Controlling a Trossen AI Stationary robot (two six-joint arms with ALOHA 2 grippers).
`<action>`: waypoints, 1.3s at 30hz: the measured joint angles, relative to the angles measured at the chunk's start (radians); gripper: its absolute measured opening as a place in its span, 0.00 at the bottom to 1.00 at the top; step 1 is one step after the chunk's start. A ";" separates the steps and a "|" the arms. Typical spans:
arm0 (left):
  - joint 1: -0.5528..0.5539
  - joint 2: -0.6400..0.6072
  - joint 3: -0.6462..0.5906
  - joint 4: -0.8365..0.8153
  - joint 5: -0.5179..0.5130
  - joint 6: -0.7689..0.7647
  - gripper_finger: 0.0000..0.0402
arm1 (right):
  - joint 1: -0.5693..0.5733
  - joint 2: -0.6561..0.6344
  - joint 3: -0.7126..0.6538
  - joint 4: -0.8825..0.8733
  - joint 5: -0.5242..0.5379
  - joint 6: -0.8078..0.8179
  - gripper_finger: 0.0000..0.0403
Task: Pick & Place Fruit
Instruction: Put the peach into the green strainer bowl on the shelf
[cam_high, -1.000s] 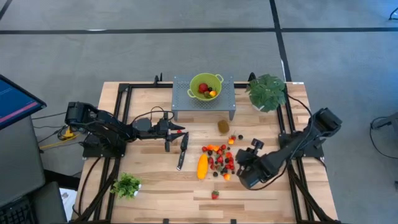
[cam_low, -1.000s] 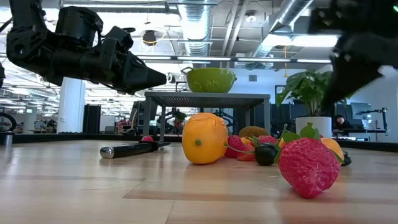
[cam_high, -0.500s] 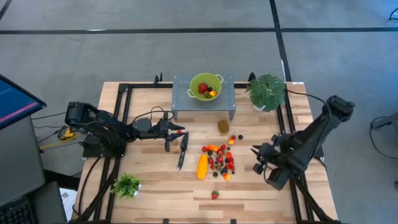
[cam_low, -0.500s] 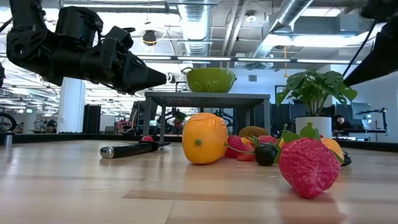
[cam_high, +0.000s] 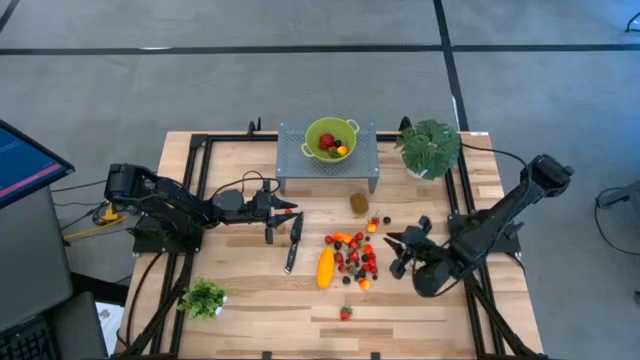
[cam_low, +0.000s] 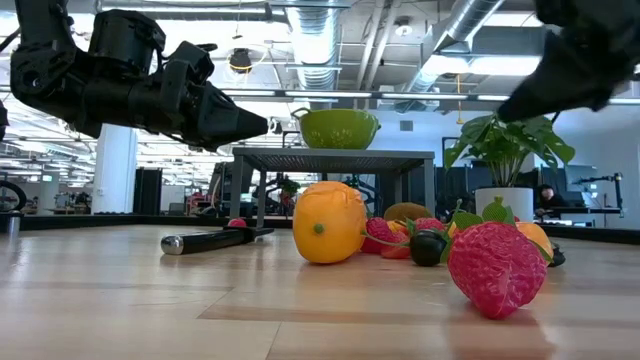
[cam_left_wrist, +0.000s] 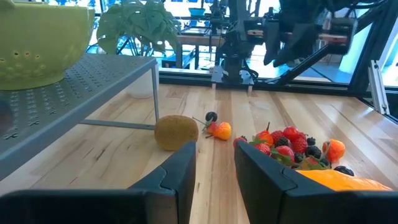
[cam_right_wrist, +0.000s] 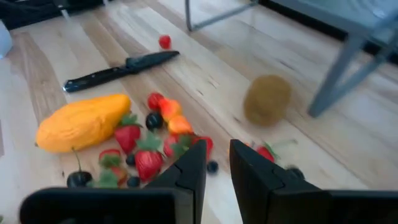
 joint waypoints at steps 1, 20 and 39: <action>0.000 0.000 0.000 0.000 0.000 0.000 0.26 | -0.013 0.016 0.000 0.034 -0.016 -0.046 0.16; 0.000 0.000 0.000 0.000 -0.003 0.000 0.26 | -0.025 0.274 0.000 0.268 -0.069 -0.066 0.17; 0.000 0.000 0.000 0.000 0.001 0.000 0.26 | -0.120 0.355 0.000 0.298 -0.118 -0.047 0.41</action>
